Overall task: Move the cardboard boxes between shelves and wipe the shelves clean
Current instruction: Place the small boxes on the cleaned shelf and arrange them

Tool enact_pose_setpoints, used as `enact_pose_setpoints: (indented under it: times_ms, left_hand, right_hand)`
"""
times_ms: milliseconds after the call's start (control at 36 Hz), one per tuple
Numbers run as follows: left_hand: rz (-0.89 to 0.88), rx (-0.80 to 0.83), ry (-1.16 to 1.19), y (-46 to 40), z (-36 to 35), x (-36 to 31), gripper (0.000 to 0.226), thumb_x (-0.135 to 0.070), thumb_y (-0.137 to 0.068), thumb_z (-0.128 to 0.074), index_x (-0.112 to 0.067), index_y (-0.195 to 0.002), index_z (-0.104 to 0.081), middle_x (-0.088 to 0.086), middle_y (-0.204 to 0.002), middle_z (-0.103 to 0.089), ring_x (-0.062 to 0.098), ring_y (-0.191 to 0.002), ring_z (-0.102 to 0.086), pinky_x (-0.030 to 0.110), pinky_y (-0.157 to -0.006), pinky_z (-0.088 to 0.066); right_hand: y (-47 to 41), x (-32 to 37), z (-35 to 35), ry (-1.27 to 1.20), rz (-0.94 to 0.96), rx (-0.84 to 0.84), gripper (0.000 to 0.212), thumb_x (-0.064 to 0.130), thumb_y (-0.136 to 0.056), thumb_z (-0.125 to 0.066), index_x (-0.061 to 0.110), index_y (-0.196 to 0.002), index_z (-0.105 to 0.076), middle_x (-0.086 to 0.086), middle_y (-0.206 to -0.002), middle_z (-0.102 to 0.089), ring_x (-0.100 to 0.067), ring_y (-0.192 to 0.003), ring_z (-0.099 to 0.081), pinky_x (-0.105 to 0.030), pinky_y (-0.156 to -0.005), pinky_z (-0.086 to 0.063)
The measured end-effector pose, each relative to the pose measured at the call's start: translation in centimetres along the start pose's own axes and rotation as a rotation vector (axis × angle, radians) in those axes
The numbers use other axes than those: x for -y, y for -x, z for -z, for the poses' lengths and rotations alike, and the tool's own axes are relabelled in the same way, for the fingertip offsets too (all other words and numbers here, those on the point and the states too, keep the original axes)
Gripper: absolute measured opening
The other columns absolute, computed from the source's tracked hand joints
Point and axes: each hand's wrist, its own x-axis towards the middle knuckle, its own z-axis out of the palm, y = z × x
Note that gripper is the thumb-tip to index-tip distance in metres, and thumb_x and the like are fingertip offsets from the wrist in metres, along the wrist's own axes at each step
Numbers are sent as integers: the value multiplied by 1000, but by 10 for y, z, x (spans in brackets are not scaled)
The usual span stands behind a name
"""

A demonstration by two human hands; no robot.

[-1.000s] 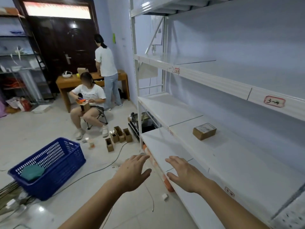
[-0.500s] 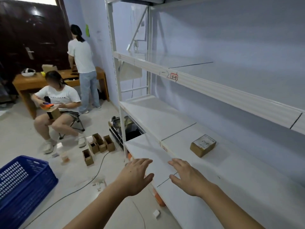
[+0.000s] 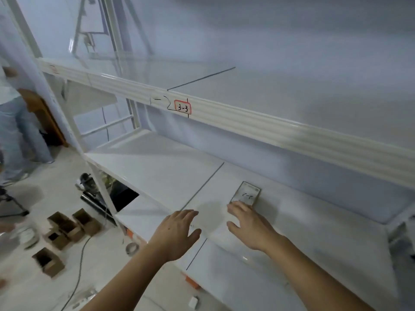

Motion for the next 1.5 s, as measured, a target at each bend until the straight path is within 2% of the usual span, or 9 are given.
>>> enact_pose_setpoints:
  times_ms: [167,361,556,722,861,1056,1250,1389,1500]
  left_hand:
    - [-51,27,-3,-71,-7,5,62,-55,-104,-40,-28,-159,-31,-12,-163,-34,12,-149,-30,30,-122,-25]
    - [-119,44,3,-125,-7,6,61,-55,-104,-40,-28,-158,-33,-11,-162,-36,12,-148,-33,31,-121,-27]
    - [-215,89,11,-158,-6,15,62,-56,-104,-41,-27,-158,-32,-10,-163,-35,12,-149,-32,31,-121,-27]
    - [-309,139,-3,-169,-3,36,61,-54,-105,-40,-27,-159,-30,-9,-164,-34,12,-150,-30,30,-122,-24]
    - [-376,187,-11,-174,-3,58,61,-55,-105,-39,-28,-158,-31,-9,-163,-34,12,-149,-30,31,-122,-25]
    - [-524,209,-20,-167,-3,45,60,-56,-104,-40,-29,-157,-34,-8,-162,-37,14,-148,-34,32,-122,-27]
    - [-726,194,-4,-133,-2,-40,58,-55,-103,-42,-29,-155,-39,-10,-158,-43,13,-145,-38,31,-118,-31]
    - [-921,183,3,-78,-6,-126,81,-69,-89,-17,-27,-155,-39,-8,-158,-43,13,-145,-38,30,-119,-29]
    - [-1023,188,28,-25,-12,-198,58,-52,-104,-41,-27,-157,-36,-9,-161,-39,13,-147,-35,29,-120,-25]
  right_hand:
    - [-54,-38,0,-3,-76,2,55,46,-102,-44,24,-152,-39,7,-156,-36,-20,-139,-41,-34,-106,-41]
    - [-101,-60,-7,-30,-265,-94,59,50,-99,-51,21,-149,-42,-2,-162,-31,-24,-148,-26,-36,-119,-30]
    - [-144,-59,-26,-164,-629,-130,86,73,-87,-56,31,-156,-26,-7,-169,2,-40,-152,-9,-53,-118,-30]
    - [-157,-42,-60,-266,-758,-143,82,54,-84,-61,37,-151,-17,-9,-163,9,-43,-131,-37,-46,-102,-46]
    - [-145,-27,-61,-263,-784,-175,73,46,-84,-64,45,-145,-26,-4,-162,-1,-38,-126,-41,-43,-97,-49]
    - [-72,-13,-44,-215,-741,-295,83,58,-77,-68,43,-151,-32,7,-161,-8,-31,-130,-46,-43,-101,-50]
    - [65,-5,-4,-169,-819,-357,88,61,-79,-60,42,-157,-25,16,-164,2,-29,-135,-40,-41,-104,-46]
    - [184,1,15,-128,-923,-378,84,62,-83,-54,42,-158,-22,13,-167,-1,-32,-138,-40,-42,-107,-44]
    - [285,9,18,-144,-1003,-428,81,61,-86,-52,44,-158,-20,11,-169,0,-28,-147,-31,-41,-115,-37]
